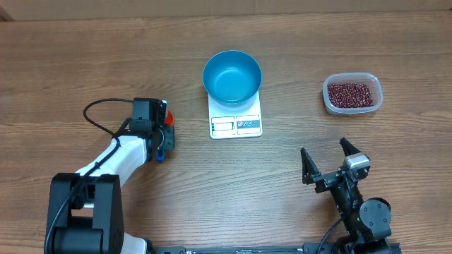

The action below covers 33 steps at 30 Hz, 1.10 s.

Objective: Scoop item into bowl and weigh 150g on scale
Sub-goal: 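Move the left gripper down onto the red scoop's blue handle, then grasp and lift the red scoop with the left gripper toward the scale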

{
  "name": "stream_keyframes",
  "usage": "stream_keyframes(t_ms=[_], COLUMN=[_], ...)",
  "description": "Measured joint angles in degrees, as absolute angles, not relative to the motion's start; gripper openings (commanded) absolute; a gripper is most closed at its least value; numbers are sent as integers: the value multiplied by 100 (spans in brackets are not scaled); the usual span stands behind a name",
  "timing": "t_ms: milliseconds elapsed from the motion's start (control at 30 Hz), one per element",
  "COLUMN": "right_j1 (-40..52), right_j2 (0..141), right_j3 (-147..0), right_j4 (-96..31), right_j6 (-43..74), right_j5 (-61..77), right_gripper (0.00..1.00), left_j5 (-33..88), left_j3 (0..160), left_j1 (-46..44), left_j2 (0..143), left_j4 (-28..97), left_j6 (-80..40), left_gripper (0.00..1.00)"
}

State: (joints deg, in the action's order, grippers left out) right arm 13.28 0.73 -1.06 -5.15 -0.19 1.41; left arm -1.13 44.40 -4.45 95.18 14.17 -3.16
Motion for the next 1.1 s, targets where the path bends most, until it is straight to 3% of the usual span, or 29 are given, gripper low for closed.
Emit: stream_keyframes(t_ms=[467,1100], right_j1=[1326,1326], right_j2=[73,73], right_j3=[-106,-106], right_j4=[-513,-515], right_j6=[-19,-21], right_j5=[143,143], right_gripper=[100,100], left_j5=[296,821], left_j3=[5089,7260], left_j1=[-445,-484], left_j2=[9544,9555], left_j4=[2115,3887], left_j6=[-499,-908], left_gripper=[4,4])
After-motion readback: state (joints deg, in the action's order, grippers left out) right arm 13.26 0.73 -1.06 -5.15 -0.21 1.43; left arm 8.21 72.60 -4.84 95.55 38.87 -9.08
